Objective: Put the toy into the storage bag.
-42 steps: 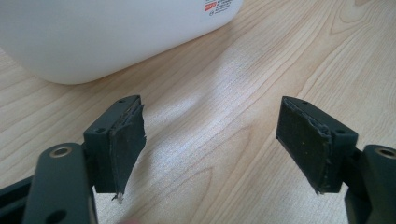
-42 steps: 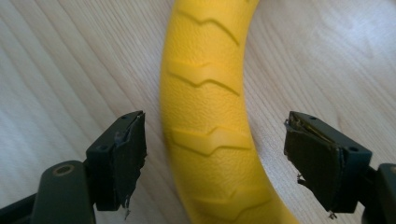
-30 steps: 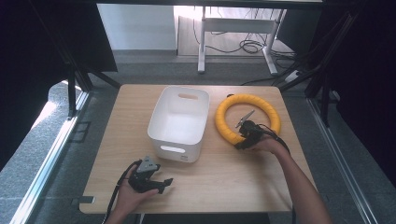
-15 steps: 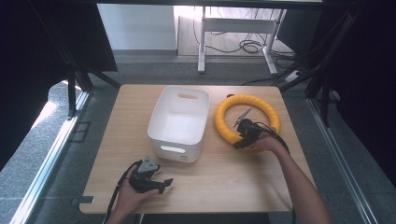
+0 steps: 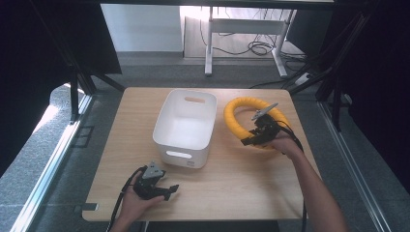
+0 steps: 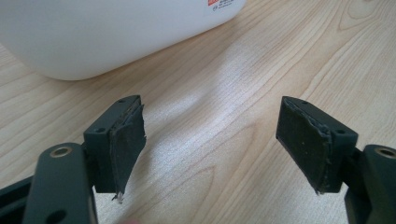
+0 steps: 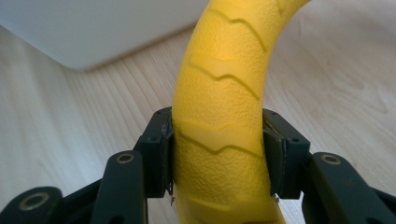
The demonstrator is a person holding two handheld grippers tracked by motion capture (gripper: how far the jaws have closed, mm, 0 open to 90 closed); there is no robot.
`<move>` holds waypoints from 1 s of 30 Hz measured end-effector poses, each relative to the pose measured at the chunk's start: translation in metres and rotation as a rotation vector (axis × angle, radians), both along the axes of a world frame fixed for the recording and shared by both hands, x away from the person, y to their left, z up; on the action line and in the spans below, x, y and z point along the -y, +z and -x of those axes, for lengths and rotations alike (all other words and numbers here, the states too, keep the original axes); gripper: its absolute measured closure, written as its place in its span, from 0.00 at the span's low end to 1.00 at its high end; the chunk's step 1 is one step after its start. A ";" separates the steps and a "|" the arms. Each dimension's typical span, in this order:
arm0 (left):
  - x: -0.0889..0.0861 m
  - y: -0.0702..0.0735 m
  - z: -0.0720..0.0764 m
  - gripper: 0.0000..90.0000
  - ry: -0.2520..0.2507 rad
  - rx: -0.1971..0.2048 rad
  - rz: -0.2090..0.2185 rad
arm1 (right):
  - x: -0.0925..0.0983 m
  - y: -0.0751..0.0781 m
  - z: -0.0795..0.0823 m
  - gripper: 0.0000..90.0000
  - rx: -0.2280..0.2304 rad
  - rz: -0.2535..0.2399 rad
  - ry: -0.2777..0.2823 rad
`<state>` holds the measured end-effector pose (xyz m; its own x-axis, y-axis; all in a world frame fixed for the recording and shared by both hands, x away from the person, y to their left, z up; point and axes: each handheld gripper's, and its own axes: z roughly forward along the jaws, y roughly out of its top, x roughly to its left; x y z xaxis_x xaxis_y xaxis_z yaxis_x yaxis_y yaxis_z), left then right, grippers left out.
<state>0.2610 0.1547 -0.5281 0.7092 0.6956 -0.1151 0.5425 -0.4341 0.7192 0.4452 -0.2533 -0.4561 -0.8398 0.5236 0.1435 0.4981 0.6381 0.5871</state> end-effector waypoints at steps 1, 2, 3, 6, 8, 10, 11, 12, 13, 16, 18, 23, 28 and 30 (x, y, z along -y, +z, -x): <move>0.000 0.000 0.000 0.27 -0.001 -0.001 -0.001 | 0.002 0.003 0.001 0.57 0.001 -0.017 -0.006; 0.001 0.000 0.000 0.27 -0.002 -0.001 -0.001 | 0.006 0.008 0.002 0.57 0.002 -0.056 -0.013; 0.001 0.000 0.000 0.27 -0.003 -0.002 -0.002 | 0.008 0.010 0.003 0.57 0.002 -0.076 -0.017; 0.001 0.000 0.000 0.27 -0.003 -0.003 -0.003 | 0.016 0.019 0.007 0.57 0.006 -0.148 -0.029; 0.001 0.000 0.000 0.27 0.000 -0.004 -0.002 | 0.022 0.027 0.011 0.57 0.011 -0.203 -0.028; 0.002 -0.001 0.000 0.27 -0.001 -0.004 -0.004 | 0.024 0.030 0.013 0.57 0.009 -0.230 -0.029; 0.002 -0.001 0.000 0.27 -0.002 -0.005 -0.005 | 0.026 0.032 0.015 0.57 0.010 -0.247 -0.025; 0.003 -0.002 0.000 0.27 -0.003 -0.005 -0.005 | 0.028 0.035 0.017 0.57 0.012 -0.266 -0.027; 0.003 -0.002 0.000 0.27 -0.003 -0.006 -0.006 | 0.030 0.037 0.019 0.57 0.012 -0.288 -0.027; 0.003 -0.002 0.001 0.27 -0.004 -0.007 -0.007 | 0.036 0.043 0.026 0.57 0.014 -0.361 -0.031; 0.004 -0.001 0.001 0.27 -0.002 -0.007 -0.005 | 0.039 0.046 0.029 0.57 0.022 -0.390 -0.033; 0.004 -0.002 0.001 0.27 -0.004 -0.007 -0.007 | 0.042 0.050 0.039 0.57 0.039 -0.431 -0.033; 0.004 -0.002 0.001 0.27 -0.005 -0.006 -0.009 | 0.045 0.056 0.048 0.57 0.068 -0.467 -0.041; 0.004 -0.002 0.000 0.27 -0.005 -0.005 -0.009 | 0.045 0.057 0.049 0.57 0.075 -0.477 -0.041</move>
